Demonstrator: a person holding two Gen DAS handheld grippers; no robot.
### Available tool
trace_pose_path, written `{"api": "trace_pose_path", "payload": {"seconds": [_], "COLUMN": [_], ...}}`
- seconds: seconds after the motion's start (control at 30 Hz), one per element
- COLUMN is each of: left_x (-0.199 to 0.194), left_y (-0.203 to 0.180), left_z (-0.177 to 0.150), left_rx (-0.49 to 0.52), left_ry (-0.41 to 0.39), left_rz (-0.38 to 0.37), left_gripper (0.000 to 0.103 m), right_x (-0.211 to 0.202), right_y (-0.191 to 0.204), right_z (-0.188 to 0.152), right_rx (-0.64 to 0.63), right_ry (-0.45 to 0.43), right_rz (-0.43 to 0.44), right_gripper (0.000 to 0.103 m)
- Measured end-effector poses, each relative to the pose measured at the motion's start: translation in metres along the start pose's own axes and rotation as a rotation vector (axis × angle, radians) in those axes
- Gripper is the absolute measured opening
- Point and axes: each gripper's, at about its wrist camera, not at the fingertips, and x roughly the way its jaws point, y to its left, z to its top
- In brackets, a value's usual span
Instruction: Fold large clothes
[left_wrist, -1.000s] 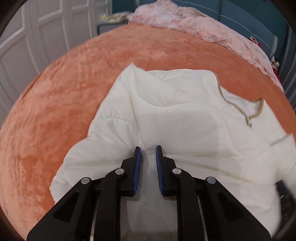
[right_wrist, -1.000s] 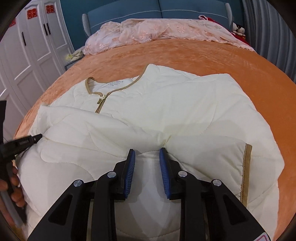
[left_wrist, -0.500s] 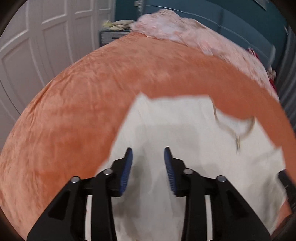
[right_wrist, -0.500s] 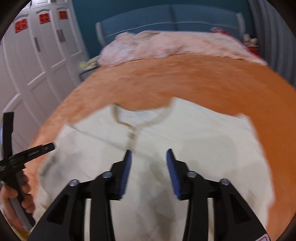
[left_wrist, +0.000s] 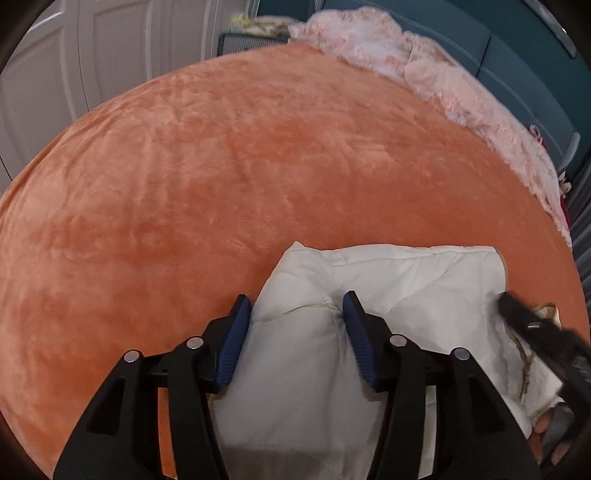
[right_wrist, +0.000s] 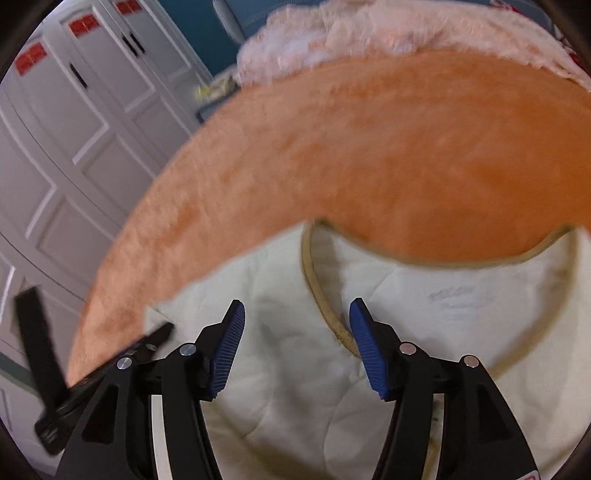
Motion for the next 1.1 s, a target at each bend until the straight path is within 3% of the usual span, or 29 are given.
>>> {"api": "trace_pose_path", "payload": {"seconds": [0.03, 0.07, 0.1, 0.17, 0.33, 0.67, 0.8, 0.87, 0.97, 1.1], "left_x": [-0.001, -0.001, -0.001, -0.002, -0.002, 0.003, 0.003, 0.004, 0.0, -0.024], "left_y": [0.0, 0.001, 0.001, 0.0, -0.002, -0.009, -0.01, -0.011, -0.004, -0.008], "left_z": [-0.003, -0.004, -0.006, -0.007, -0.01, -0.014, -0.015, -0.015, -0.011, -0.001], "left_rx": [0.002, 0.003, 0.007, 0.012, 0.027, 0.071, 0.08, 0.079, 0.049, 0.049], "left_ry": [-0.021, -0.034, -0.047, -0.06, -0.083, -0.115, -0.128, -0.126, -0.113, -0.07], "left_rz": [-0.004, -0.005, -0.005, -0.004, 0.013, 0.065, 0.077, 0.08, 0.036, 0.036], "left_gripper": [0.051, 0.051, 0.051, 0.051, 0.052, 0.054, 0.054, 0.054, 0.055, 0.056], "right_x": [0.003, 0.003, 0.001, -0.002, -0.004, 0.006, -0.002, -0.024, -0.085, -0.157], "right_y": [0.002, 0.004, 0.005, 0.001, 0.003, -0.005, -0.008, -0.015, -0.041, -0.094], "right_z": [-0.004, -0.008, -0.011, -0.014, -0.021, -0.025, -0.028, -0.03, -0.035, -0.041], "right_rx": [-0.011, -0.026, -0.031, -0.012, -0.022, 0.007, 0.027, 0.081, 0.196, 0.217], "right_ry": [0.001, -0.025, -0.044, -0.062, -0.122, -0.129, -0.175, -0.265, -0.407, -0.408], "right_rz": [-0.014, -0.02, -0.01, 0.003, -0.044, -0.1, -0.096, -0.131, -0.093, -0.14], "right_gripper": [0.056, 0.043, 0.012, 0.007, 0.004, 0.002, 0.003, 0.006, 0.019, 0.026]}}
